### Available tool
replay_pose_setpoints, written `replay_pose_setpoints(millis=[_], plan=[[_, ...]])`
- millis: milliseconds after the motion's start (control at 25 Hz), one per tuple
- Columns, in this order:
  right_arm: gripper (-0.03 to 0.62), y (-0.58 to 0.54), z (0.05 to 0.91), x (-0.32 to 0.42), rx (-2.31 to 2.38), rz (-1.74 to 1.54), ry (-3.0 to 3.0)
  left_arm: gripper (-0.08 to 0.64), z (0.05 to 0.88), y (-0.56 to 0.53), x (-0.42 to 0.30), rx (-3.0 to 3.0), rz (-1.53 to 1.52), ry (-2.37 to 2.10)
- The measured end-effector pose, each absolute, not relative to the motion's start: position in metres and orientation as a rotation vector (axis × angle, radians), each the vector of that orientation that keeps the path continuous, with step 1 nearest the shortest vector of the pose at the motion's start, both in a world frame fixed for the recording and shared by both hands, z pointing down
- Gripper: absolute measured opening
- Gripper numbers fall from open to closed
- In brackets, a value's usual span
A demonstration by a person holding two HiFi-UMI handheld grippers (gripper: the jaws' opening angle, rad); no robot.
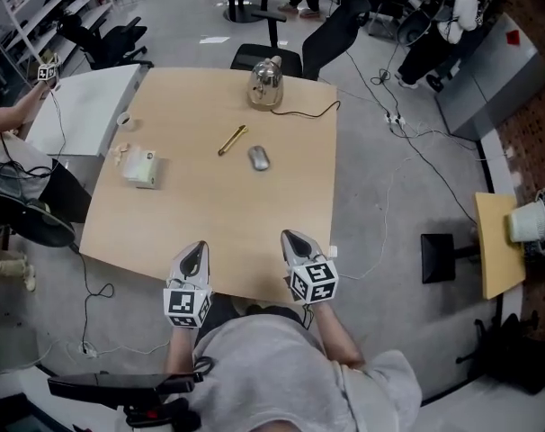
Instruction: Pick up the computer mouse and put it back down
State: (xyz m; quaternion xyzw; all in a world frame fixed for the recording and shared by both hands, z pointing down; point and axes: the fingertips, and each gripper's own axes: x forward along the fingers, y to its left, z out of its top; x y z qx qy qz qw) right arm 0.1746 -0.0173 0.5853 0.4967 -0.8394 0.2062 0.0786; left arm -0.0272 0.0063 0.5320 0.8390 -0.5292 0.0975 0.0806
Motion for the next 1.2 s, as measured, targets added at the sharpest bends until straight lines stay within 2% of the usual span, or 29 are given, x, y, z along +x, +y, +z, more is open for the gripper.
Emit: replay_pose_setpoints(millis=[600,1200], plan=[[0.006,-0.063,0.588,0.183,1.684,0.629,-2.363,0.02,0.54,-0.072,-0.017,2.624,0.291,-1.334],[0.006,-0.14,0.601,0.14,1.655,0.526,-2.253,0.02,0.588,-0.123,-0.049,2.604,0.315,-1.123]])
